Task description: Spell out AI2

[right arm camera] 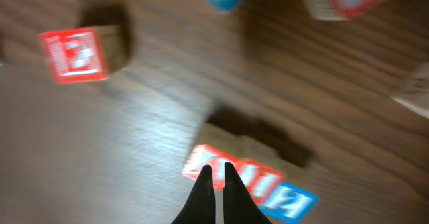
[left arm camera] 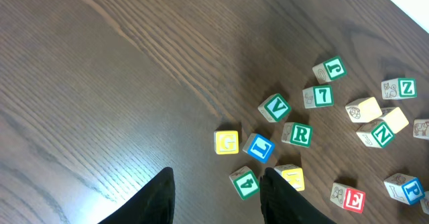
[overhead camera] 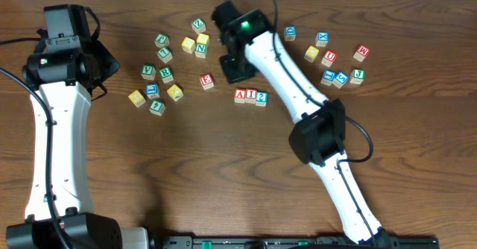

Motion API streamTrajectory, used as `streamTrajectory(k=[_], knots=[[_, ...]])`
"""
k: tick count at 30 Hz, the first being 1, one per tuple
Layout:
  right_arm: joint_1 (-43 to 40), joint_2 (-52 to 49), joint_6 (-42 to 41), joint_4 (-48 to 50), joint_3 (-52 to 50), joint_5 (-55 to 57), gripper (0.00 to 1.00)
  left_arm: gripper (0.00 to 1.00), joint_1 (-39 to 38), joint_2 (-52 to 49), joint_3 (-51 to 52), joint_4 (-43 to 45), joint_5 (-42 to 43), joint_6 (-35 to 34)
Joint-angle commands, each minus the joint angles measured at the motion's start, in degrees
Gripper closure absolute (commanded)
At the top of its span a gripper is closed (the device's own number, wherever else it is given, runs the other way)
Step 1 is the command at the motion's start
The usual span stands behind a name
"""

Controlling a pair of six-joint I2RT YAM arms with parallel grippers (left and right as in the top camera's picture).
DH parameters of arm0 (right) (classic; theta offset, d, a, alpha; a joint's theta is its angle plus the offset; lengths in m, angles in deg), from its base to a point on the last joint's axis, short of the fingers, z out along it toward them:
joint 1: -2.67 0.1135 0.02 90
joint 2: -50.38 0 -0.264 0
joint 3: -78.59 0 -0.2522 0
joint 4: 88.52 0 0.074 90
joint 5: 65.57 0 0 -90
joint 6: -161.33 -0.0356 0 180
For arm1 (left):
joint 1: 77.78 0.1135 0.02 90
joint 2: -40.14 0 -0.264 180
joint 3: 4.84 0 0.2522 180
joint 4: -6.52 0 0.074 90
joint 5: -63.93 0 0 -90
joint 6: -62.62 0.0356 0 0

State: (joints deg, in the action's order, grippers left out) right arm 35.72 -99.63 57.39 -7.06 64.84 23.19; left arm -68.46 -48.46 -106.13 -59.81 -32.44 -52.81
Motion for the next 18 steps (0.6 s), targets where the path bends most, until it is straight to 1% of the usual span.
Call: streamTrajectory(k=[1,7,10,12,18], knots=[[-2.47,1.18,-1.86,-2.32,0.59,-0.61,0.99,0.59,0.09,0.94,-0.83,-0.35,-0.55,0.33],[-3.89,1.18,3.17,-9.01,0.59,-8.33,0.99,0.59,0.09,0.94,-0.83,-0.33,-0.55,0.33],[-3.87,1.18,4.9,-12.26,0.59,-8.59,0.99,0.59,0.09,0.94,-0.83,-0.33,-0.55,0.33],[-3.52,1.18,6.19,-12.57,0.28,-8.59,0.99,0.59,0.09,0.94,-0.83,-0.33,-0.55,0.33],[-1.81,1.18,6.36,-12.57,-1.75,-6.27,0.99,0.59,0.09,0.94,-0.83,-0.52,-0.55,0.33]])
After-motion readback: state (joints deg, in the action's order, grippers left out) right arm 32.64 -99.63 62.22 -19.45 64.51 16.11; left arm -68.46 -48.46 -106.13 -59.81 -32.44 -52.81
